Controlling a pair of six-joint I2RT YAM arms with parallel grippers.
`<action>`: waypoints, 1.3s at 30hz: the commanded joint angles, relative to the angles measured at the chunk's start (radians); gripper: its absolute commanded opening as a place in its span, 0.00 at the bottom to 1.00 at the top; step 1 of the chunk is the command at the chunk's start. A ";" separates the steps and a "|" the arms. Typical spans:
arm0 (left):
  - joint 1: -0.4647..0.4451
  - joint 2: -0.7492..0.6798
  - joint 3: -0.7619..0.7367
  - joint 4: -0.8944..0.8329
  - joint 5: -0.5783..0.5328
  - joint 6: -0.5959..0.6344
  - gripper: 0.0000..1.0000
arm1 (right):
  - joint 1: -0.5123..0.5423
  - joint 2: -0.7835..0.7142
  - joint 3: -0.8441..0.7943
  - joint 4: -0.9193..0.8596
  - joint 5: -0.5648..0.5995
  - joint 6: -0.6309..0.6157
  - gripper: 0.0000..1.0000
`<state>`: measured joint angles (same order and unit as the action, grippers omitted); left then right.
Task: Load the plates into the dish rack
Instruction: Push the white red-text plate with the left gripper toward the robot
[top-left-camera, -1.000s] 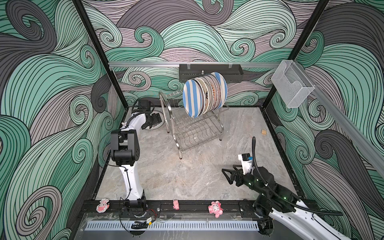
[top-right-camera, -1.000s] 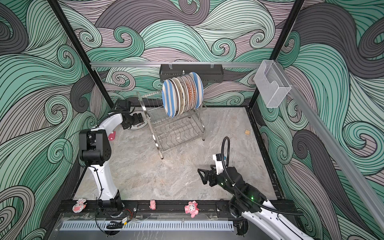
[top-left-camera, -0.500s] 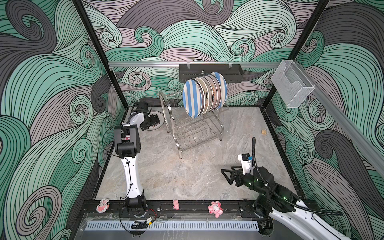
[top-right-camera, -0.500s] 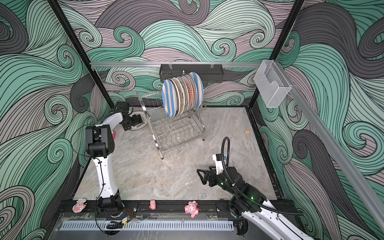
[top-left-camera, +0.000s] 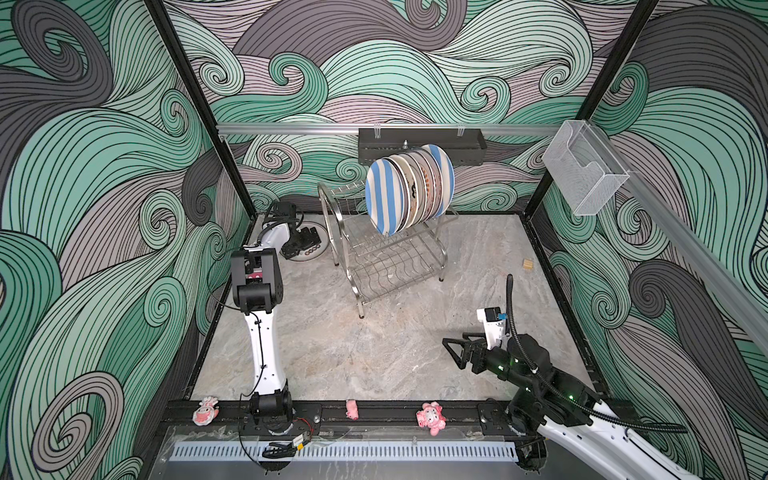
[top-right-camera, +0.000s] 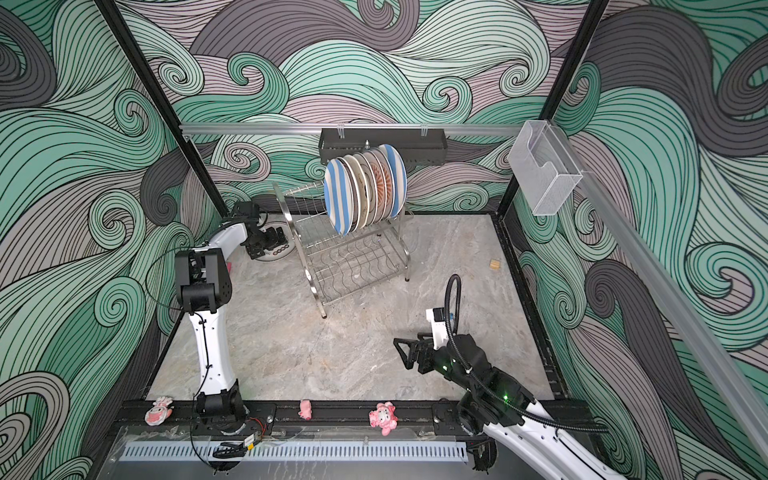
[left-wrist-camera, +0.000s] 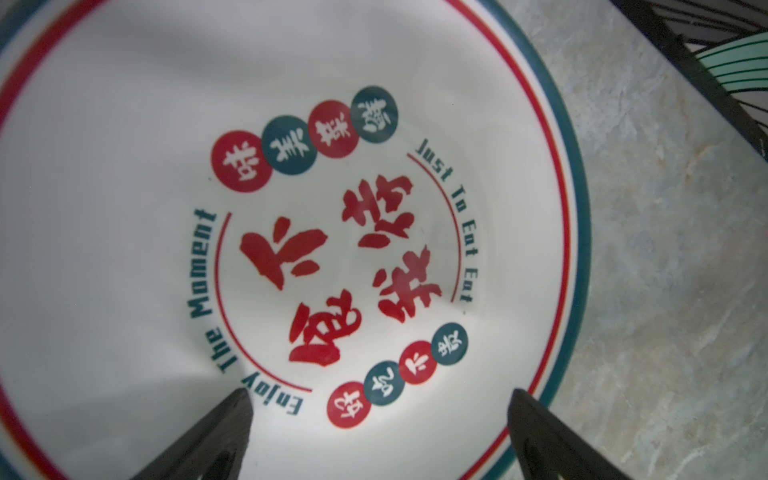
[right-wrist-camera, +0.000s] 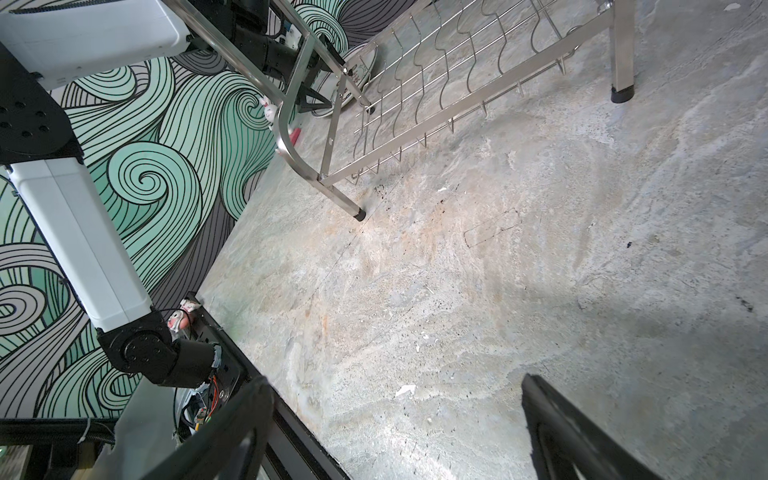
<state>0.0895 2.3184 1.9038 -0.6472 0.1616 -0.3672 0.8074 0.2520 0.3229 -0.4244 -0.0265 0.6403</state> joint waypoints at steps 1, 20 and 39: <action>-0.002 0.023 0.001 -0.114 -0.018 0.015 0.98 | -0.005 -0.006 0.002 0.006 0.002 -0.008 0.93; -0.012 -0.217 -0.417 -0.082 0.054 -0.032 0.99 | -0.005 0.018 0.011 0.023 -0.013 -0.030 0.94; -0.200 -0.488 -0.896 0.132 0.124 -0.177 0.99 | -0.005 0.024 0.043 -0.016 -0.008 -0.050 0.94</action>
<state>-0.0757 1.7943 1.0954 -0.4507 0.2375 -0.4877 0.8074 0.2798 0.3363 -0.4252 -0.0341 0.6048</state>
